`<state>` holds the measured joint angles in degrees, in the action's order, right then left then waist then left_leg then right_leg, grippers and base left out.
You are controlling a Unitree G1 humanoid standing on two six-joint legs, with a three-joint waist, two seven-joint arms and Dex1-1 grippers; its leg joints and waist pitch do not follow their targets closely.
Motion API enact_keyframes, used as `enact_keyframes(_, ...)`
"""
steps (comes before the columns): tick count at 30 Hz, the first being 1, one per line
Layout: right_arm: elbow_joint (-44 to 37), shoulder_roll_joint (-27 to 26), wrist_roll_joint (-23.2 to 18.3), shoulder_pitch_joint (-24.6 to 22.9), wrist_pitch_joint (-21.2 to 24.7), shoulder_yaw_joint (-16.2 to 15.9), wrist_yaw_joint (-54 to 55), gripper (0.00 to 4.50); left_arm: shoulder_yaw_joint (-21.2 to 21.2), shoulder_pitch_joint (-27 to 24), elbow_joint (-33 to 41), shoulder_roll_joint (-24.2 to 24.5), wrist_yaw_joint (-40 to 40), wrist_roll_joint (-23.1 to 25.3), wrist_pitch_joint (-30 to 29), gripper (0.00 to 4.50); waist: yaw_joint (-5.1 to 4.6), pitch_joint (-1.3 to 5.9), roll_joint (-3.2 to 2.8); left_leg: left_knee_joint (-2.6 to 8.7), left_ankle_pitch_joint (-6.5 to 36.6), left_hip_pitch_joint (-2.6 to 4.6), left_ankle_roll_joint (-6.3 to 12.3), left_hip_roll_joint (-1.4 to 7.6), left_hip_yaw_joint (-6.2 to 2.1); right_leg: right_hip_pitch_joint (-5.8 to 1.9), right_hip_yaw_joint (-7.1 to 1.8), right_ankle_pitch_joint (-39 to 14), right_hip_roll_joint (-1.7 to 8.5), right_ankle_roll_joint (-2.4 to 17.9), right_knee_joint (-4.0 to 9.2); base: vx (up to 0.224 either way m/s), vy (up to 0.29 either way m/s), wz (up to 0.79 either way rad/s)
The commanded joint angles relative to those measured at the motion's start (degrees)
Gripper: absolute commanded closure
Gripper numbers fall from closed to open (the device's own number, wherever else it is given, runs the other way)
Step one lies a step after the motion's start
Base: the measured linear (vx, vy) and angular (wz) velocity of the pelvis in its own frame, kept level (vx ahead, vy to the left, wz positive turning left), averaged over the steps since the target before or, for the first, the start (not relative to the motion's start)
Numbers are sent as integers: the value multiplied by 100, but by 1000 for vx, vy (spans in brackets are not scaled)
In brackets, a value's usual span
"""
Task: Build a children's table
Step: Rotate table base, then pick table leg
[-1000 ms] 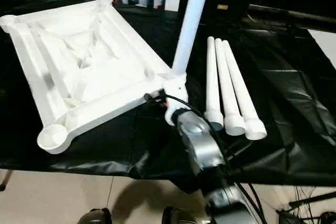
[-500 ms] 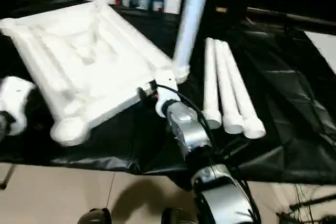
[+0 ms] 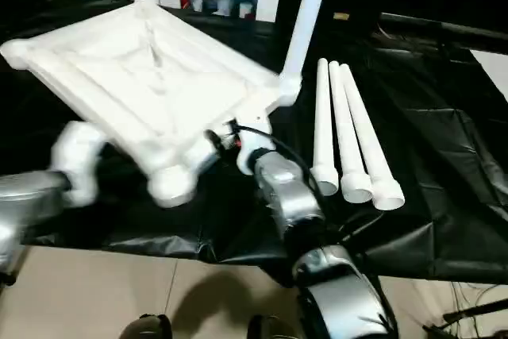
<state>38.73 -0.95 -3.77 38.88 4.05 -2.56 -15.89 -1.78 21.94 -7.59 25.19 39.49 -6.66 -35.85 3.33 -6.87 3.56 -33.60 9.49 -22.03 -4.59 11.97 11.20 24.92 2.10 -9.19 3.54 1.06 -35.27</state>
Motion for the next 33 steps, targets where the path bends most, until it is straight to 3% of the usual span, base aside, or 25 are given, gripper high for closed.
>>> enact_keyframes(1, -589, 180, 122, -13, 533, 164, 347, 75, -222, 184, -308, -195, -182, 134, 285, 352, -41, 514, -196, 389, 1080, 153, -192, 59, -48, -349, -235, -637, 256, 983, 325, 0, 0, 0)
enact_keyframes(3, -1087, 390, 515, -34, 1242, 38, 599, 75, -224, 400, -653, -395, -392, 234, 562, 352, -49, 522, -187, 380, 997, 124, -218, 44, -53, -360, -235, -609, 264, 948, 318, 0, 0, 0)
enact_keyframes(4, -1137, 414, 554, -37, 1309, 22, 609, 75, -225, 424, -689, -414, -416, 247, 599, 352, -55, 534, -221, 367, 1028, 155, -229, 26, -45, -345, -233, -622, 232, 910, 354, 0, 0, 0)
enact_keyframes(5, -1545, 621, 641, -80, 1739, -42, 460, 75, -180, 655, -1034, -592, -619, 326, 889, 352, -64, 541, -194, 365, 1037, 127, -225, 30, -54, -370, -239, -625, 258, 908, 340, 0, 0, 0)
enact_keyframes(6, -1669, 692, 622, -92, 1859, -51, 361, 75, -160, 736, -1153, -650, -684, 346, 970, 352, -67, 518, -180, 367, 1059, 109, -192, -6, -52, -388, -235, -723, 217, 844, 383, 0, 0, 0)
enact_keyframes(7, -1765, 783, 563, -90, 1925, -41, 215, 75, -156, 838, -1302, -706, -772, 399, 1147, 352, -38, 556, -178, 343, 1047, 146, -163, 24, -54, -375, -249, -702, 262, 819, 362, 0, 0, 0)
enact_keyframes(8, -1817, 932, 523, -25, 2162, 50, 187, 59, -136, 1057, -1624, -797, -941, 468, 1381, 351, -66, 559, -234, 341, 1027, 107, -128, -4, -57, -405, -239, -716, 237, 808, 404, 0, 0, 0)
enact_keyframes(12, -1709, 1170, 515, 230, 2823, 390, 611, 36, -165, 1550, -2461, -862, -1450, 694, 2109, 350, -51, 610, -216, 306, 887, 121, -138, 5, -67, -408, -230, -651, 253, 931, 361, 0, 0, 0)
enact_keyframes(14, -1611, 1254, 446, 367, 3134, 478, 679, 19, -265, 1654, -2644, -796, -1540, 819, 2287, 350, -63, 617, -211, 300, 783, 96, -117, -8, -77, -431, -223, -551, 246, 971, 340, 0, 0, 0)
enact_keyframes(16, -1541, 1298, 406, 469, 3347, 556, 777, 1, -325, 1662, -2586, -758, -1439, 832, 2301, 350, -84, 639, -195, 291, 711, 92, -103, 2, -82, -445, -219, -453, 260, 1026, 315, 0, 0, 0)
enact_keyframes(19, -1422, 1362, 454, 668, 3808, 768, 982, 1, -334, 1454, -1908, -736, -938, 655, 2162, 350, -105, 661, -207, 264, 506, 84, -10, 18, -65, -444, -221, -220, 274, 1234, 284, 0, 0, 0)
enact_keyframes(20, -1318, 1407, 461, 728, 3905, 811, 1008, 1, -349, 1325, -1551, -717, -709, 556, 2050, 350, -116, 665, -150, 259, 477, 83, 14, 26, -52, -446, -222, -168, 273, 1290, 279, 0, 0, 0)
enact_keyframes(23, -1079, 1476, 416, 812, 4145, 851, 920, 1, -391, 1080, -935, -656, -295, 329, 1807, 350, -96, 658, -196, 253, 532, 116, 44, 51, -35, -419, -221, -197, 281, 1361, 269, 0, 0, 0)
enact_keyframes(24, -979, 1481, 370, 851, 4303, 900, 896, 1, -444, 994, -762, -608, -115, 229, 1795, 350, -104, 657, -145, 254, 541, 112, 58, 46, -24, -419, -221, -231, 274, 1358, 275, 0, 0, 0)
enact_keyframes(25, -868, 1487, 333, 890, 4439, 921, 858, 1, -517, 915, -622, -546, 56, 133, 1835, 350, -92, 647, -177, 258, 610, 117, 46, 50, -26, -408, -222, -350, 280, 1343, 280, 0, 0, 0)
enact_keyframes(26, -696, 1496, 282, 933, 4546, 920, 775, 1, -610, 793, -389, -463, 293, -25, 1824, 350, -100, 645, -116, 260, 679, 114, 36, 45, -13, -405, -222, -509, 276, 1300, 298, 0, 0, 0)
enact_keyframes(28, -547, 1506, 206, 980, 4664, 870, 667, 1, -691, 692, -214, -390, 457, -187, 1780, 350, -94, 633, -154, 262, 746, 114, -16, 55, -13, -391, -226, -681, 291, 1255, 301, 0, 0, 0)
enact_keyframes(33, -436, 1382, 161, 1050, 4832, 855, 704, 1, -728, 550, -62, -338, 583, -46, 1753, 350, -104, 609, -143, 266, 816, 117, -88, 53, -15, -373, -232, -1010, 295, 1059, 338, 0, 0, 0)
